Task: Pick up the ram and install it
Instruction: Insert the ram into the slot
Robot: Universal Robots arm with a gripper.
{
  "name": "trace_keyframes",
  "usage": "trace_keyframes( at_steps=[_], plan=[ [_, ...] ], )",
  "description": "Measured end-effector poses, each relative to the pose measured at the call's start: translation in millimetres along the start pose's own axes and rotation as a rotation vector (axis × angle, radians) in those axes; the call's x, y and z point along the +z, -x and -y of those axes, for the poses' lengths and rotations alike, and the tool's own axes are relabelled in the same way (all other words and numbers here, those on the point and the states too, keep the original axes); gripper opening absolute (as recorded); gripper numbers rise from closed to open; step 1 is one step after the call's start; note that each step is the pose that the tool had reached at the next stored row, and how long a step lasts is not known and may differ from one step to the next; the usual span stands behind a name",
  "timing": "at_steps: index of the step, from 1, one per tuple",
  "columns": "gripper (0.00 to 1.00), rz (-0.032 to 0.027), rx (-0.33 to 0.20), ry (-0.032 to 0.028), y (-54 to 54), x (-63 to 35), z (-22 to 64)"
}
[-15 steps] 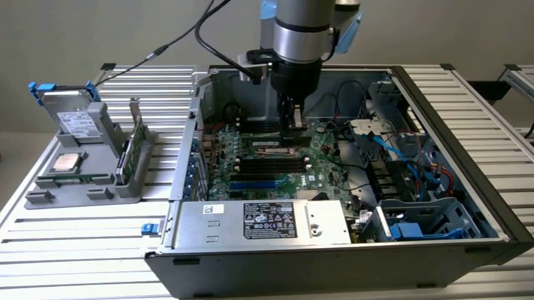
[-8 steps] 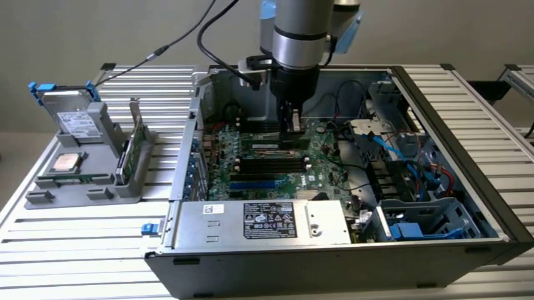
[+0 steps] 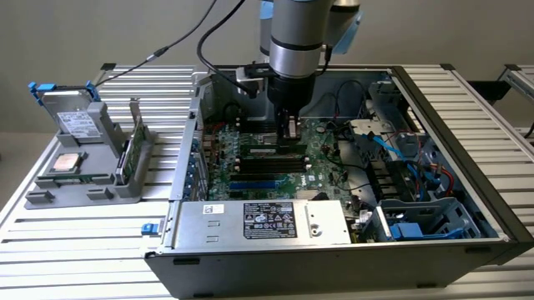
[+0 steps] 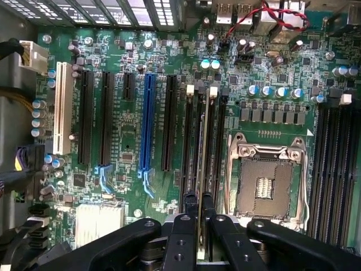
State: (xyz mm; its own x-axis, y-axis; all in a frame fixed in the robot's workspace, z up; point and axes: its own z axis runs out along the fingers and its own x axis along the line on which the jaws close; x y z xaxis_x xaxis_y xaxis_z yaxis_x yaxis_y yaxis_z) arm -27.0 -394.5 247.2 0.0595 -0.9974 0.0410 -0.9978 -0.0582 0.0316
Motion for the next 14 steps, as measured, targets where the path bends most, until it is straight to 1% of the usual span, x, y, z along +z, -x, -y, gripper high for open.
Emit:
trace_keyframes(
  at_steps=[8, 14],
  plan=[
    [0.14, 0.0004, 0.016, 0.0006, -0.4, 3.2, -0.1],
    [0.14, 0.0006, 0.018, 0.0007, -4.4, 4.1, -0.3]
  ],
)
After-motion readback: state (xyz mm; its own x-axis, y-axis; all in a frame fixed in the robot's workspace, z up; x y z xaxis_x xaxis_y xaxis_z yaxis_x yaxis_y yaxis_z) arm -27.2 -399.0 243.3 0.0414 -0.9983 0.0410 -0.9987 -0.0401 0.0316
